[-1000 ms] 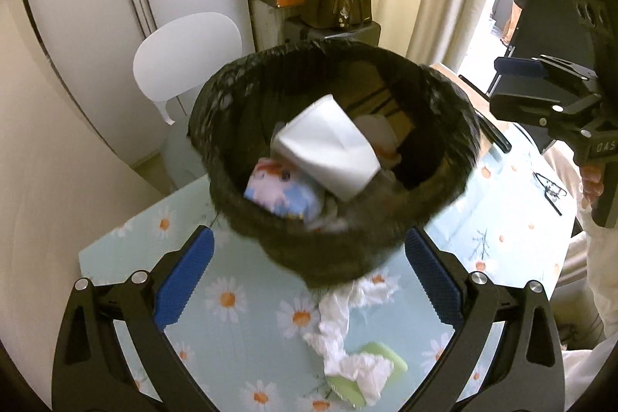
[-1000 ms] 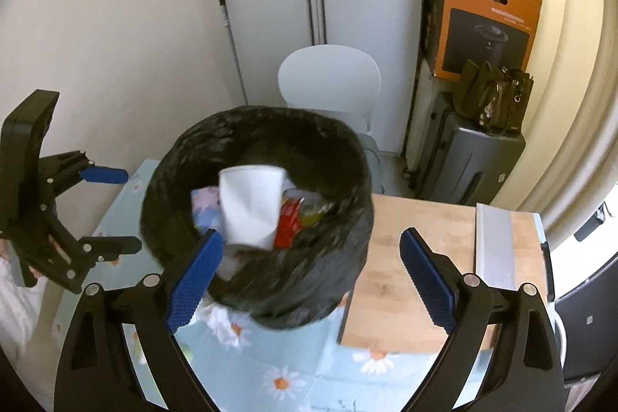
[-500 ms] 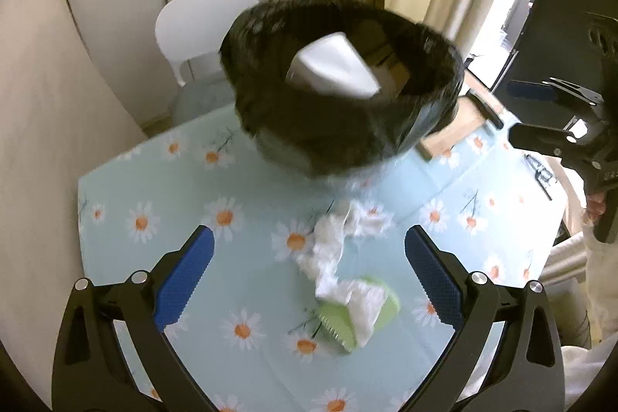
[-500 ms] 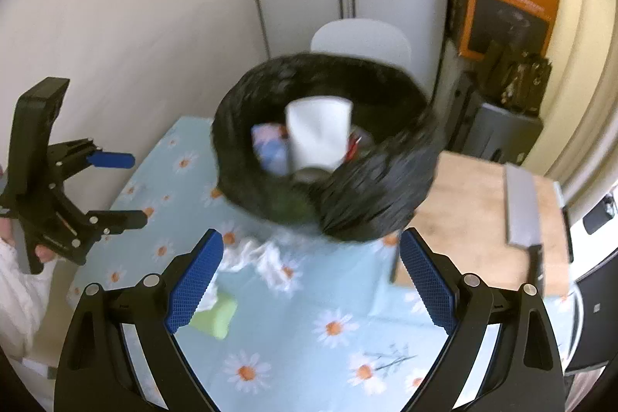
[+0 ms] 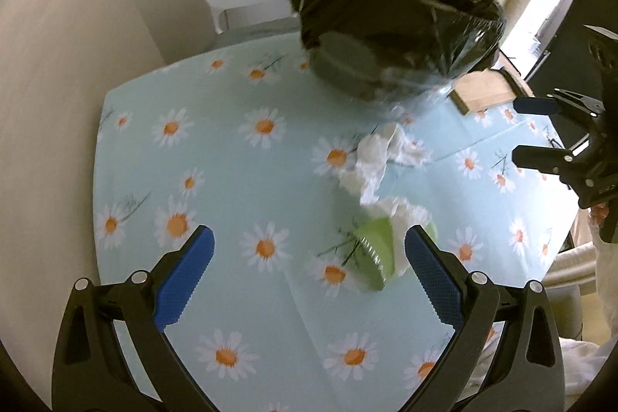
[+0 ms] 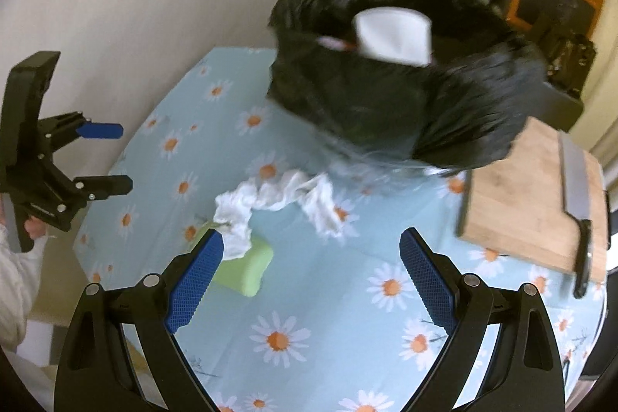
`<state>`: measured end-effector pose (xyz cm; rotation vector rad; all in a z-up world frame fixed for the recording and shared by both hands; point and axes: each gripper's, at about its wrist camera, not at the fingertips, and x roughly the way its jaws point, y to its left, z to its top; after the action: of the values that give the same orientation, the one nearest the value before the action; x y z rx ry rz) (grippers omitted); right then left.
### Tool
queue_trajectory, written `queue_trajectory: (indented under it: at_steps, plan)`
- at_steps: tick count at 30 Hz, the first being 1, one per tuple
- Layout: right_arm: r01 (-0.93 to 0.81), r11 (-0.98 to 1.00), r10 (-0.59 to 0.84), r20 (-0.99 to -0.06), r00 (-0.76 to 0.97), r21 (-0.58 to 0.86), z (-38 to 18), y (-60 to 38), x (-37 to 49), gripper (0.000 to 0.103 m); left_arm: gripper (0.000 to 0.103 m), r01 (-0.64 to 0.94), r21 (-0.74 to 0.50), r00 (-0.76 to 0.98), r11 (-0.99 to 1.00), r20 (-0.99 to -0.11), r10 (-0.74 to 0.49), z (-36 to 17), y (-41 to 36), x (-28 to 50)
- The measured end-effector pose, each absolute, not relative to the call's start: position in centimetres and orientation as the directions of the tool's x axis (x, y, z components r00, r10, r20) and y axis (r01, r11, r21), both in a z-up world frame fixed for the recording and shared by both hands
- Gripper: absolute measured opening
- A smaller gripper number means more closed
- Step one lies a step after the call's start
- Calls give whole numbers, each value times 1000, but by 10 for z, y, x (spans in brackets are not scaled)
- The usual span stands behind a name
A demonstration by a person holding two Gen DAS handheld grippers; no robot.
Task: Collect trash
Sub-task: 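Withdraw both open tools from the bin back to the table, then grasp the white tissue with the right tool while the left tool grasps the green sponge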
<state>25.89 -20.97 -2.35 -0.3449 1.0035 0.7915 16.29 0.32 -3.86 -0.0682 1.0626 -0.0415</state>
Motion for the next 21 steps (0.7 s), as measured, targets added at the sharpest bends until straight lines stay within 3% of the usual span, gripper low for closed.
queue_trajectory:
  at_steps: [21]
  plan:
    - [-873,427,424,-905,-36,235,-112,-105,291,87,97,-238,-130,432,963,-902,-15,-70,-25,130]
